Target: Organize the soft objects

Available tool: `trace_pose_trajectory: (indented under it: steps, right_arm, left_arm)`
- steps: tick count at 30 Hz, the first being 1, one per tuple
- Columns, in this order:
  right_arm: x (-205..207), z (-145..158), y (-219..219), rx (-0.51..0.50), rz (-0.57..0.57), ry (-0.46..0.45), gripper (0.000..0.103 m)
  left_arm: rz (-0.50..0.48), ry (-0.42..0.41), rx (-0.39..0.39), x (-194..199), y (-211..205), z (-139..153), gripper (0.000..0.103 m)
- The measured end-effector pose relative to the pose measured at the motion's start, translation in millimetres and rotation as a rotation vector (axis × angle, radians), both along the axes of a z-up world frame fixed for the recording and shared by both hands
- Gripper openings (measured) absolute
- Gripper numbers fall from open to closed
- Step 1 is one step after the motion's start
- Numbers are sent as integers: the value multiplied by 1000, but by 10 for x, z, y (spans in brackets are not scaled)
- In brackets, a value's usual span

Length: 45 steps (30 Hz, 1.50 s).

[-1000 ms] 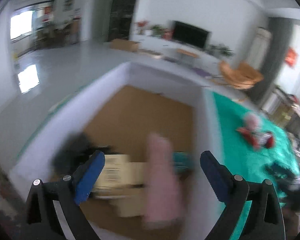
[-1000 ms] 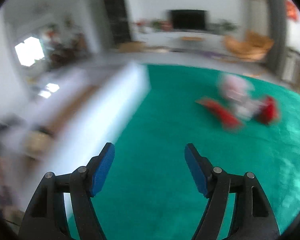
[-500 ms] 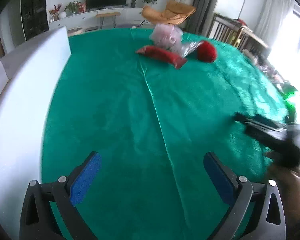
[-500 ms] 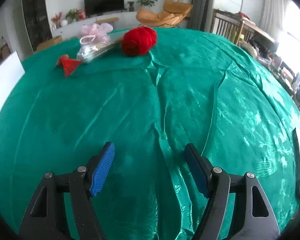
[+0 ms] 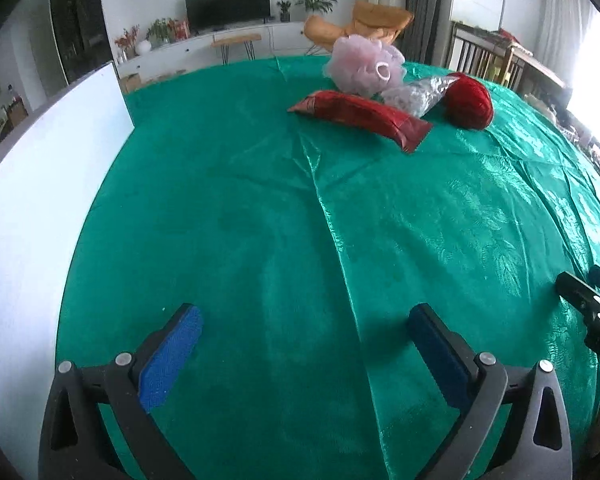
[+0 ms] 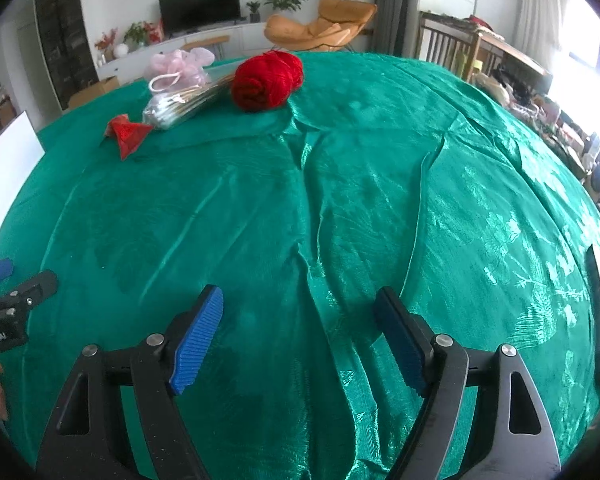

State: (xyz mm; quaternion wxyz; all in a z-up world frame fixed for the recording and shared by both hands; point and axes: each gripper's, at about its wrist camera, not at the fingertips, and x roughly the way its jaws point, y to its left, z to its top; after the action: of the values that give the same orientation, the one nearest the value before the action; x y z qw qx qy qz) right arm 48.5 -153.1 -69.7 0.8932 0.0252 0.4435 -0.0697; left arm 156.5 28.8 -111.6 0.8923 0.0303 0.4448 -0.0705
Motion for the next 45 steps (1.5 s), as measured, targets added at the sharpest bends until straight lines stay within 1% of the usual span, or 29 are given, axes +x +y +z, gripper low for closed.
trace_pose_trajectory:
  steps: [16, 33, 45]
  right_arm:
    - [2, 3, -2, 0, 1, 0, 82]
    - [-11, -12, -14, 3, -4, 3, 85]
    - [-21, -11, -12, 6, -4, 4, 86]
  left_arm:
    - [4, 1, -6, -5, 2, 17, 103]
    - [4, 1, -5, 2, -7, 16, 103]
    - [4, 1, -2, 5, -12, 12, 103]
